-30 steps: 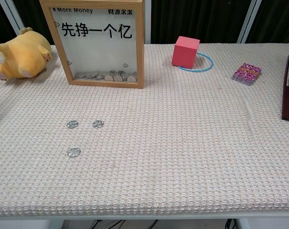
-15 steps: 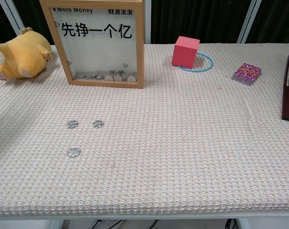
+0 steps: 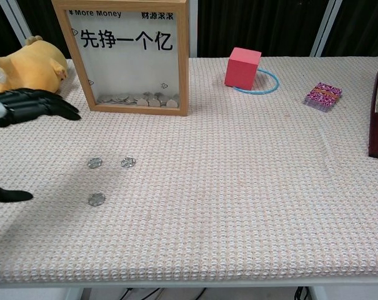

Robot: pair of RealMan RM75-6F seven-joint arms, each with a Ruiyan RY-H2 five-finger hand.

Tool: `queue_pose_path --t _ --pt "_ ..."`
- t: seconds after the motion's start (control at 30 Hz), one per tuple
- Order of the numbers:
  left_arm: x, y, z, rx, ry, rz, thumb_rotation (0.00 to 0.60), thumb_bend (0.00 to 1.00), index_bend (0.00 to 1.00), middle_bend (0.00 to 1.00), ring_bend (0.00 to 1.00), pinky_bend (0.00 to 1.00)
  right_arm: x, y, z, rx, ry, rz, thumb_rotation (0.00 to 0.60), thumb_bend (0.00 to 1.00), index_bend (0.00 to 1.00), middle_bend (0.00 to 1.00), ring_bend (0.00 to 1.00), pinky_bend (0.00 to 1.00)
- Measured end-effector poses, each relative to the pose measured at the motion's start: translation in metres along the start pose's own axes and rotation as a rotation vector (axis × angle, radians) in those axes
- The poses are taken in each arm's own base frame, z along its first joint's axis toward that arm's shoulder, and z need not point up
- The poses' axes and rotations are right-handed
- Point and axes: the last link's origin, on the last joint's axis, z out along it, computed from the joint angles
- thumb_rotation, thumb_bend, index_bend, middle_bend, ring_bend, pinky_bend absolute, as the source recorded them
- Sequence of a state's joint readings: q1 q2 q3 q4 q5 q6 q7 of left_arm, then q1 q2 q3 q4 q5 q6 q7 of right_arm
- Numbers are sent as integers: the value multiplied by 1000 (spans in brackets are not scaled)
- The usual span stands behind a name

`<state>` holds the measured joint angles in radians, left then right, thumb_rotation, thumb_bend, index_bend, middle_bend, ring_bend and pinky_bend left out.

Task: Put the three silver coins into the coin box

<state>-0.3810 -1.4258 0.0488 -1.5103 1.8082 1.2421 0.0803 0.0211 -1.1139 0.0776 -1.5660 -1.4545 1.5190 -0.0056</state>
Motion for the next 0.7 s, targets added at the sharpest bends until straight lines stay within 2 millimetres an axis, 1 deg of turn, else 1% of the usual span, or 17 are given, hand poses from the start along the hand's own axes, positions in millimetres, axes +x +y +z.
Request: queue_pose_path --t 0.13,0.33,0.5,0.7 --pt "-16 9 13 -37 -48 0 600 34 214 97 0 70 1 4 -2 -11 0 1 600 173 0 0 0 0" --pt "-32 13 26 -49 -84 10 600 34 257 97 0 66 0 8 -3 -22 -2 9 600 173 0 0 0 0" --pt "-38 11 32 -32 -84 49 600 45 315 97 0 63 0 10 -2 -23 0 11 600 172 0 0 0 0" --pt "-42 8 34 -1 -87 42 600 80 371 98 0 76 -1 12 -1 -25 -9 12 600 172 0 0 0 0"
